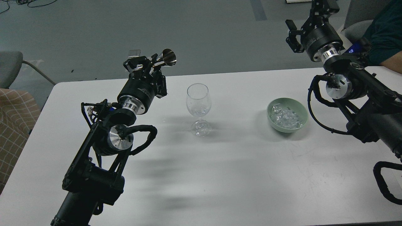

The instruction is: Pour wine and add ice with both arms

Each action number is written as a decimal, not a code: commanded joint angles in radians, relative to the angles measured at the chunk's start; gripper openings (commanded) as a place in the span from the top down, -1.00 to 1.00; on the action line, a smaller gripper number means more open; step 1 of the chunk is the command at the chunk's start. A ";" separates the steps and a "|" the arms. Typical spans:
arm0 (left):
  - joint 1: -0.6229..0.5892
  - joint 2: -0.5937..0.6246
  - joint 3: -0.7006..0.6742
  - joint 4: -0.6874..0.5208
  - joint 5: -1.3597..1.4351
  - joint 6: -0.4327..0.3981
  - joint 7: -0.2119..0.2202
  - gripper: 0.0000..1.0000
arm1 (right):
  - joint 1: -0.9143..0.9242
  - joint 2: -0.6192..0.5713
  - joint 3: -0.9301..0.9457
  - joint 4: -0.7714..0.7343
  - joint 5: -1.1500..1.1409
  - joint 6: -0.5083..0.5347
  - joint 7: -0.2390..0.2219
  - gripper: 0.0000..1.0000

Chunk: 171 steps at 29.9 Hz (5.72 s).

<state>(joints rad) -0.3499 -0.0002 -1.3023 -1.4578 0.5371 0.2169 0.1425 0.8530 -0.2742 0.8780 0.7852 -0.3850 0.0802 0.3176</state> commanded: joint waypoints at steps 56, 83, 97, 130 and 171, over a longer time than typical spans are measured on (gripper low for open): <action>0.295 0.000 -0.308 0.143 -0.376 -0.160 0.054 0.36 | -0.022 0.004 -0.001 0.003 0.000 -0.011 0.000 -1.00; 0.295 0.000 -0.307 0.166 -0.364 -0.166 0.052 0.30 | -0.023 0.003 -0.001 0.003 0.000 -0.011 0.000 -1.00; 0.293 0.000 -0.307 0.180 -0.361 -0.166 0.052 0.12 | -0.023 0.004 -0.001 0.003 -0.002 -0.013 0.000 -1.00; 0.348 0.000 -0.321 0.175 -0.373 -0.217 0.060 -0.95 | -0.029 0.001 0.001 0.009 0.000 -0.023 0.000 -1.00; 0.184 0.552 -0.581 0.179 -0.132 -0.639 0.135 -0.95 | -0.040 -0.209 -0.005 0.203 -0.037 -0.022 0.000 -1.00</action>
<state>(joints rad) -0.0963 0.5362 -1.8993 -1.2895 0.3008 -0.4204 0.2807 0.8106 -0.4804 0.8773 0.9853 -0.3926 0.0567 0.3162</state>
